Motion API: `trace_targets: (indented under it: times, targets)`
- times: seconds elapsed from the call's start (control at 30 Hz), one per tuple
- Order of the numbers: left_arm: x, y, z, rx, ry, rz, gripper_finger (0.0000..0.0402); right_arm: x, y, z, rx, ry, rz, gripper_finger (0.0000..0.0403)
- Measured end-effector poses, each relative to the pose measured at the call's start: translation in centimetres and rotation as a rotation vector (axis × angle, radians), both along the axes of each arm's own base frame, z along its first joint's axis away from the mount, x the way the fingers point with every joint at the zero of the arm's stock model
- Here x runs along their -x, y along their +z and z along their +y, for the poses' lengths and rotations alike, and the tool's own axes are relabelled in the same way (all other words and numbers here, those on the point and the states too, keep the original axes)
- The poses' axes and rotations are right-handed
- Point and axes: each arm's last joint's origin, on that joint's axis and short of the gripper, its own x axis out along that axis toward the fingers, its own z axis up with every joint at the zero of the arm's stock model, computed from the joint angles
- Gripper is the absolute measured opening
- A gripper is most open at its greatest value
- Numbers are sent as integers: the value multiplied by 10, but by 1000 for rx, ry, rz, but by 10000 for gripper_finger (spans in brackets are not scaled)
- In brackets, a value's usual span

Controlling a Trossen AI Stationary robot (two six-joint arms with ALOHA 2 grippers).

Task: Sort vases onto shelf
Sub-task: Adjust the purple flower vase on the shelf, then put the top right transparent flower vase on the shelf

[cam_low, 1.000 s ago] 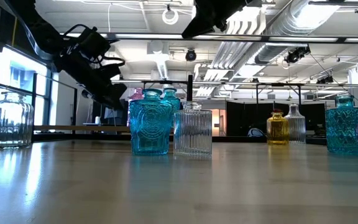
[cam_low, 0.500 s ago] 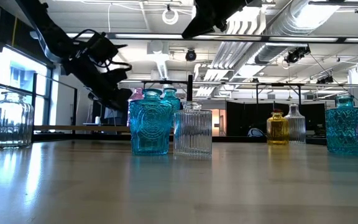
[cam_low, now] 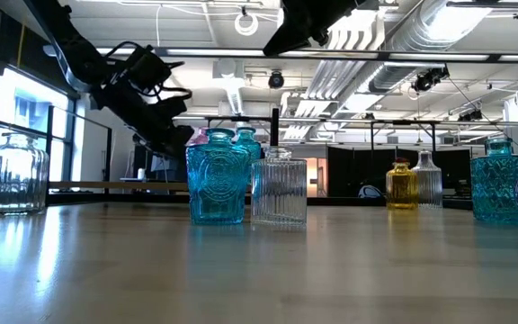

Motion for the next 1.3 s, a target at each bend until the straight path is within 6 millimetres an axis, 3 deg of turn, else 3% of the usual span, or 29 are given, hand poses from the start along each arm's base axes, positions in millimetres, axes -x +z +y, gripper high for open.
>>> trace_targets:
  times: [0.3, 0.57, 0.87, 0.93, 1.07, 1.3]
  targets:
    - [5, 10, -10, 30, -64, -10, 0, -1, -1, 18, 61, 36, 37, 0]
    - [0, 32, -40, 12, -193, -54, 0, -4, -6, 46, 63, 101, 33, 0]
    - [-6, 50, -69, -21, -309, -121, 0, 11, -78, 59, 31, 127, -113, 0]
    - [-9, 50, -75, -10, -348, -128, 0, 17, -88, 64, 23, 125, -120, 0]
    - [-9, 41, -88, -17, -470, -232, 0, 27, -89, 79, 40, 82, -120, 0]
    - [13, 19, -110, -52, -571, -363, 0, 51, -73, 122, 52, 77, -143, 0]
